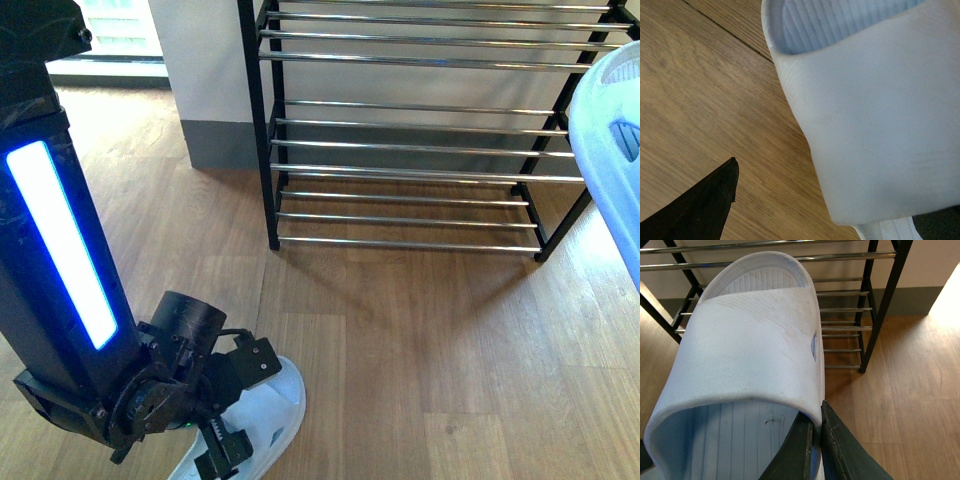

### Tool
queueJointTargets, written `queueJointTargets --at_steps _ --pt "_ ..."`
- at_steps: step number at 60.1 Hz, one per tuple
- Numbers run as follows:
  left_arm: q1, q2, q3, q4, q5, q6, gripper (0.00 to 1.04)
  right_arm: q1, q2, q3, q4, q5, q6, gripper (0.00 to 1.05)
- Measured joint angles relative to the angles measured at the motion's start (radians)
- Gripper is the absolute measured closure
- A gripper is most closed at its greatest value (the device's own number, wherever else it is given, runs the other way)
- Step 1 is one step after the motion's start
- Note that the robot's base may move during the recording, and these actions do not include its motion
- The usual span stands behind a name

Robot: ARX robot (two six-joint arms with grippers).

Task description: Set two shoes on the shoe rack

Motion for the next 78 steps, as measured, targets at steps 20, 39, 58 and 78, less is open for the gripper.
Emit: queueJointTargets --at_steps 20,39,58,78 --pt "-0.007 0.067 0.069 -0.005 -0.065 -0.052 0.62 0.0 0.0 0.0 0.0 0.0 0.0 1.03" --pt "0.009 0.056 0.049 0.026 -0.062 -0.089 1.03 0.0 0.0 0.0 0.0 0.0 0.0 1.03" --pt "0.031 -0.137 -0.117 0.16 -0.151 -0.188 1.03 0.0 0.0 0.0 0.0 0.0 0.0 1.03" --pt "0.106 -0.632 -0.481 0.183 -0.332 -0.269 1.03 0.0 0.0 0.0 0.0 0.0 0.0 1.03"
